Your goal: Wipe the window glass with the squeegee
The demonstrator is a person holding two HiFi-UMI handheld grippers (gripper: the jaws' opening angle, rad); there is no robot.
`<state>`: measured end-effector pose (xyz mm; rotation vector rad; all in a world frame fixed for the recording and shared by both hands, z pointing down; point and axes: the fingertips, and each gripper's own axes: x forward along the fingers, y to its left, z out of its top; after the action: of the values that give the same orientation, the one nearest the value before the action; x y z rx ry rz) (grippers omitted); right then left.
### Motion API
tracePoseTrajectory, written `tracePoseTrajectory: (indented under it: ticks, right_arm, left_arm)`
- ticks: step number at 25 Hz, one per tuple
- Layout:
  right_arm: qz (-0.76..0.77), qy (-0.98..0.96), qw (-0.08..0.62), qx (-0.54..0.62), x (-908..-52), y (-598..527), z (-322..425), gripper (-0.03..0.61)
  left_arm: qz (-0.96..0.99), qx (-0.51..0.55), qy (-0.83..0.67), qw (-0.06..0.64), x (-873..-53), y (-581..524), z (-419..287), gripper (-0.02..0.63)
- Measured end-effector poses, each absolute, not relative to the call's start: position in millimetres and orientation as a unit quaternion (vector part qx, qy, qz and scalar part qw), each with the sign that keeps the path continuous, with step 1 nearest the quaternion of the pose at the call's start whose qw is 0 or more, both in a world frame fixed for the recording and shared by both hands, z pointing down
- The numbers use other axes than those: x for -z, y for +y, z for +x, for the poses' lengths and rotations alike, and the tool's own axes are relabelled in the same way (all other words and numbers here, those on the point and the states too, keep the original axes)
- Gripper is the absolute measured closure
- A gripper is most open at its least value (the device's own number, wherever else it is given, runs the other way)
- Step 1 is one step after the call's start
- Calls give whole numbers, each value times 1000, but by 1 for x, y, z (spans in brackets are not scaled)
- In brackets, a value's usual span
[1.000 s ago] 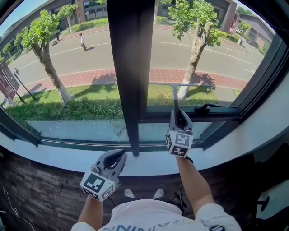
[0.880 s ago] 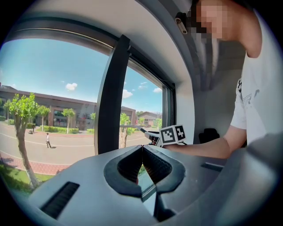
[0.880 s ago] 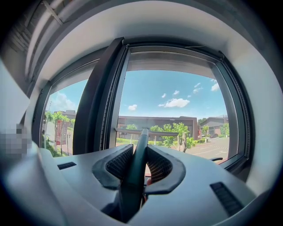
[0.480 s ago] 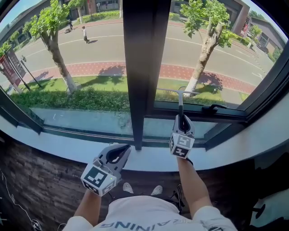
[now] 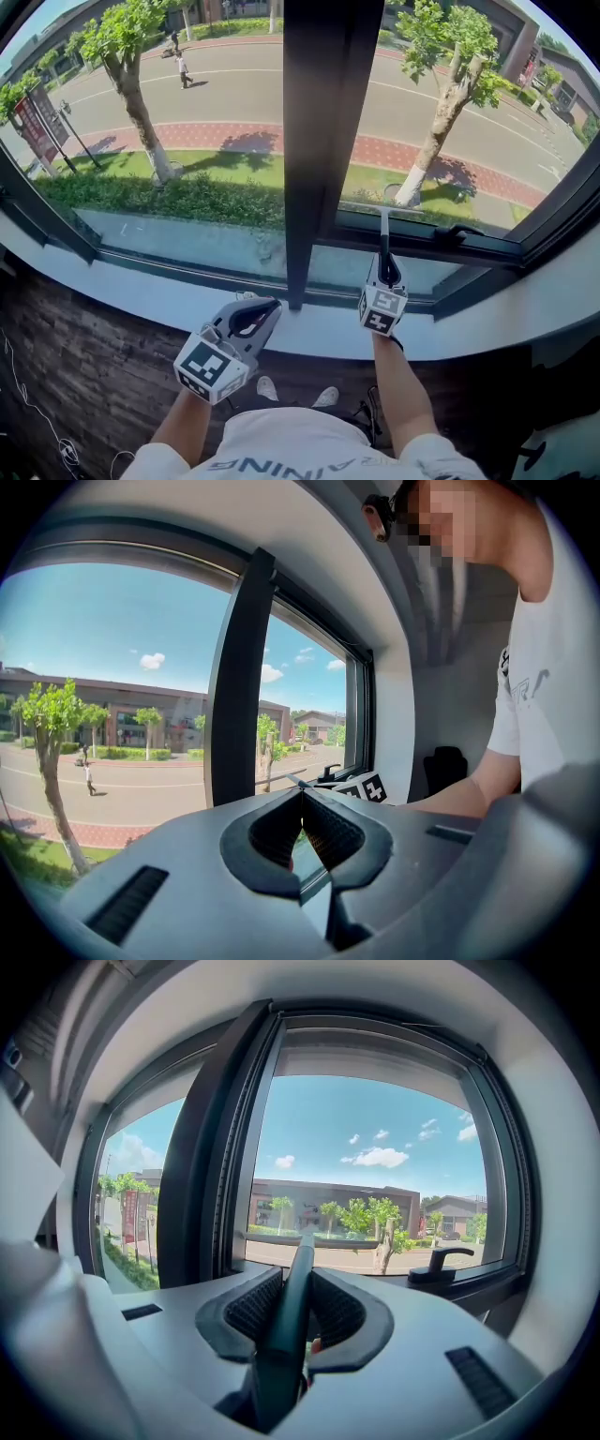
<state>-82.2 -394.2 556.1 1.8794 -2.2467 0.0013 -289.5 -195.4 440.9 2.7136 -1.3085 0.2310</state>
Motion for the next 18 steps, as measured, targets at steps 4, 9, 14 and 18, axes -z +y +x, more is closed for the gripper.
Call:
tracePoseTrajectory:
  ticks: [4, 9, 14, 18]
  right_arm:
    - [636, -763, 118, -14, -572, -391, -81, 479]
    - [634, -763, 124, 5, -567, -386, -77, 479]
    - [640, -757, 128, 46, -536, -362, -58, 479]
    - [630, -767, 110, 49, -518, -318, -31, 479]
  left_arm:
    - [894, -78, -437, 59, -439, -193, -292, 596]
    - [893, -79, -439, 57, -439, -191, -289, 596]
    - [892, -75, -442, 60, -441, -190, -288, 595]
    - [886, -67, -455, 63, -444, -185, -285, 595]
